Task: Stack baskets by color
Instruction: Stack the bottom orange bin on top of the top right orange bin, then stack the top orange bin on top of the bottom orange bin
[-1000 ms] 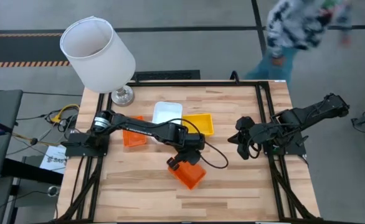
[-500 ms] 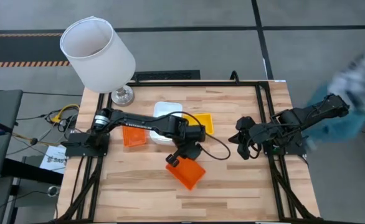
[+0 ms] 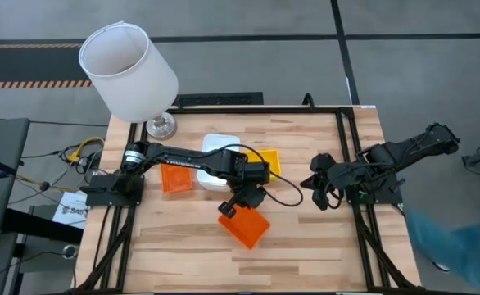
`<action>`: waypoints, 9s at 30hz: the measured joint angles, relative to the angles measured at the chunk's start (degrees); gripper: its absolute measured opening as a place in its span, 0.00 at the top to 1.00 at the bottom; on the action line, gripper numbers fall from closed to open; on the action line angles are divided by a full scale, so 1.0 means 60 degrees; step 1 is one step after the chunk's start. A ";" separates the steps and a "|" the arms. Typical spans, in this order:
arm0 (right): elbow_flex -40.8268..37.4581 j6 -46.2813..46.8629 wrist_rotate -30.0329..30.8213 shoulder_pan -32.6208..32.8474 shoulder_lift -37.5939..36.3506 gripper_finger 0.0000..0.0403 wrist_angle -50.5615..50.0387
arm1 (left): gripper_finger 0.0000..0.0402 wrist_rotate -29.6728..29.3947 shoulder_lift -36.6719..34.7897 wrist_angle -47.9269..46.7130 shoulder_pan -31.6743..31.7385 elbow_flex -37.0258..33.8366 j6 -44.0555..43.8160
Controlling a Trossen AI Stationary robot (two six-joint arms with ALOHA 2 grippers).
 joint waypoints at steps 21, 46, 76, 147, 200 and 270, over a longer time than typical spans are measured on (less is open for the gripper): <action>-0.0001 -0.0018 0.0000 -0.0002 0.0000 0.97 -0.0007 | 1.00 0.0091 0.0004 -0.0330 0.0090 0.0000 -0.0208; 0.0000 -0.0022 0.0244 -0.0002 0.0000 0.97 -0.0018 | 1.00 0.0262 0.0153 -0.0464 -0.0065 0.0007 0.0430; 0.0004 -0.0021 0.0240 -0.0002 0.0000 0.97 -0.0080 | 0.66 0.0125 0.0795 -0.1200 0.0044 0.0821 0.0703; 0.0000 -0.0270 0.0232 -0.0461 0.0000 0.97 -0.0355 | 0.58 -0.7087 -0.7475 -0.1305 0.3275 -1.0799 -1.7229; 0.0000 -0.0273 0.0226 -0.0458 0.0000 0.97 -0.0353 | 1.00 -0.8180 -0.8145 -0.2984 0.3397 -0.7183 -1.8368; -0.0004 -0.0482 -0.0030 -0.0432 0.0004 0.97 -0.0340 | 1.00 -0.9716 -0.2692 0.1545 -0.4559 -0.4324 -2.9912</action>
